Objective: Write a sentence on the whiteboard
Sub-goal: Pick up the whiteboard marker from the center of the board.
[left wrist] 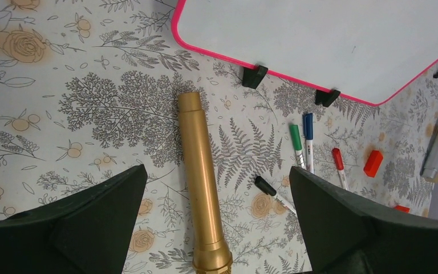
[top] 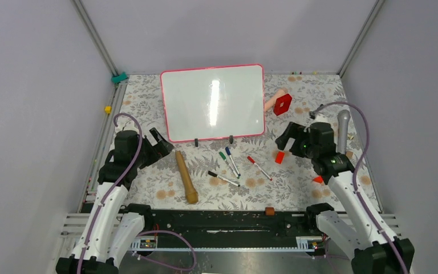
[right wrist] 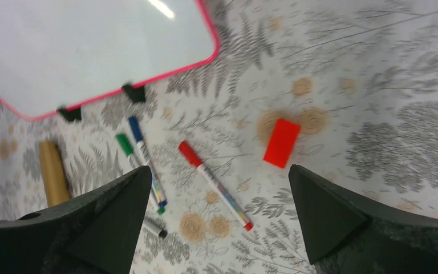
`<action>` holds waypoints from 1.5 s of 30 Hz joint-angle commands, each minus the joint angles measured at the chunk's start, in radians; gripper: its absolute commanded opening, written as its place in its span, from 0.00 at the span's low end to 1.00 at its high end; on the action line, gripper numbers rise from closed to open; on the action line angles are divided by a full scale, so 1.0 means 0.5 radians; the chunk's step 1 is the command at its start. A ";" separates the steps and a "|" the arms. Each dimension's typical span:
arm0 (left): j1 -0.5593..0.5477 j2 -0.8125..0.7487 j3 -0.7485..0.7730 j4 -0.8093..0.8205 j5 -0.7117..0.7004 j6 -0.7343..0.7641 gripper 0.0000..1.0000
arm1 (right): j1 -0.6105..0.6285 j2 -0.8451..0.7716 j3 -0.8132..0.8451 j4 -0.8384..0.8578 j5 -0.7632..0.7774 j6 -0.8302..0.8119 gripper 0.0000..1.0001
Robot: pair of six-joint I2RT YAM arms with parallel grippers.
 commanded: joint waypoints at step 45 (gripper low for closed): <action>-0.018 -0.024 -0.026 0.208 0.222 0.064 0.99 | 1.830 1.475 0.285 0.366 0.477 -0.421 0.53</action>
